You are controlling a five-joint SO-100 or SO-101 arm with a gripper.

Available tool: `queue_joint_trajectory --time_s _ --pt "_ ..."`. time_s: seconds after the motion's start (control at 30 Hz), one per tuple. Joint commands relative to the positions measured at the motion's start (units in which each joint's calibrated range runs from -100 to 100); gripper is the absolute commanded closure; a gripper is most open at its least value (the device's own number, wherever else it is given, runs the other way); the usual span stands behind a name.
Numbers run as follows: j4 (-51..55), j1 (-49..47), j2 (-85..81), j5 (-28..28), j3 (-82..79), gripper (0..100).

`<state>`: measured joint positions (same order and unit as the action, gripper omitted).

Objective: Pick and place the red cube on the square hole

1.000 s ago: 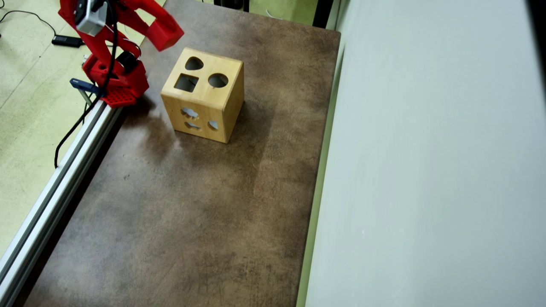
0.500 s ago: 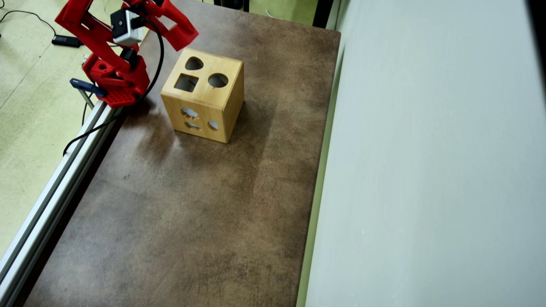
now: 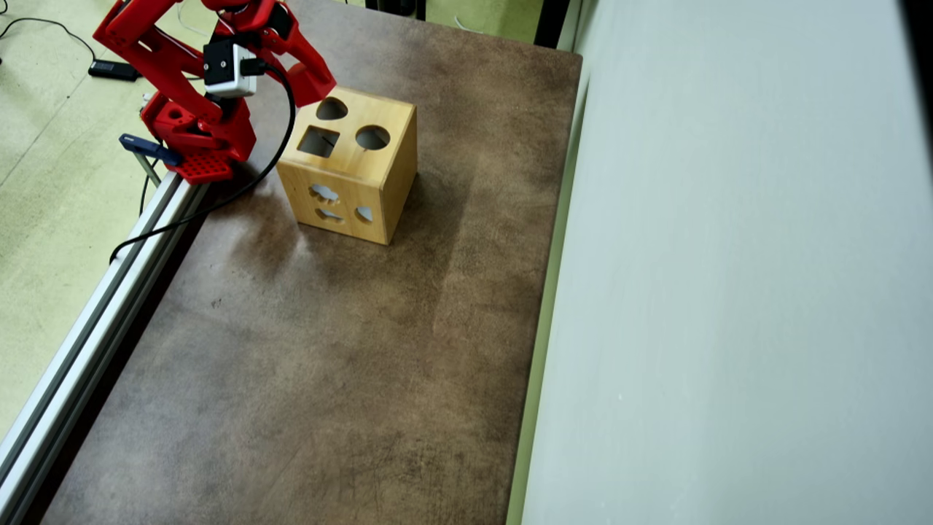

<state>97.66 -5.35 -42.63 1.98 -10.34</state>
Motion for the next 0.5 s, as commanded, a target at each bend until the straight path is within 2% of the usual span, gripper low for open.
queue_joint_trajectory --time_s 0.0,0.47 --pt "0.2 0.5 -0.2 -0.2 0.1 99" --pt "-0.2 0.5 0.0 -0.2 0.1 99"
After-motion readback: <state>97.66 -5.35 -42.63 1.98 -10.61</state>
